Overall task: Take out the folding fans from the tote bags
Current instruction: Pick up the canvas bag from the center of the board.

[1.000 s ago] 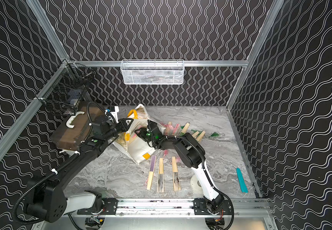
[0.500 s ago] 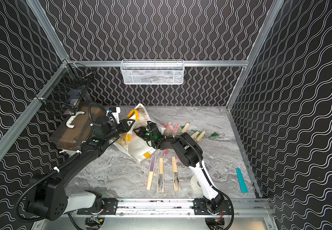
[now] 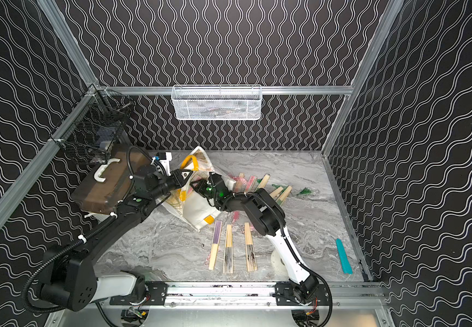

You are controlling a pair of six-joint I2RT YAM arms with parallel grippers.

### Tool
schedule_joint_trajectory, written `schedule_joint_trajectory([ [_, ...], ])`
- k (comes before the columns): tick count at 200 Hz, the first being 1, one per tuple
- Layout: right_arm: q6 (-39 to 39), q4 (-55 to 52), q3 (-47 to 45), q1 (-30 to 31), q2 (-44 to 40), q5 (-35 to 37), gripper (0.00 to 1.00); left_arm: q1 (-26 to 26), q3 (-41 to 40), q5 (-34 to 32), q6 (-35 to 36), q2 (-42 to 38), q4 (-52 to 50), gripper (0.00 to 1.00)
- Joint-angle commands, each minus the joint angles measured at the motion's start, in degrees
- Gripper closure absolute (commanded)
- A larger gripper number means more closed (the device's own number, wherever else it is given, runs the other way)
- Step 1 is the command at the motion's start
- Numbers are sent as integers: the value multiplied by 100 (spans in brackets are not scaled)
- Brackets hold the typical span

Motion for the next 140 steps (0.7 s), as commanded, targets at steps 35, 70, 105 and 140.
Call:
schedule_joint_trajectory([
  [35,-194,-398,535,-6,287,-20,58,-53,-10,312,-286,110,432,100],
  [70,-348,-654,681,-5,364,-5,69,-55,29,246,-249,106,405,100],
  [105,-410,-489,371,-6,168,50,77,-56,103,-149,-25,39,34,100],
  [140,-382,4,-96,-6,-136,-115,82,-55,160,-817,62,101,-159,100],
])
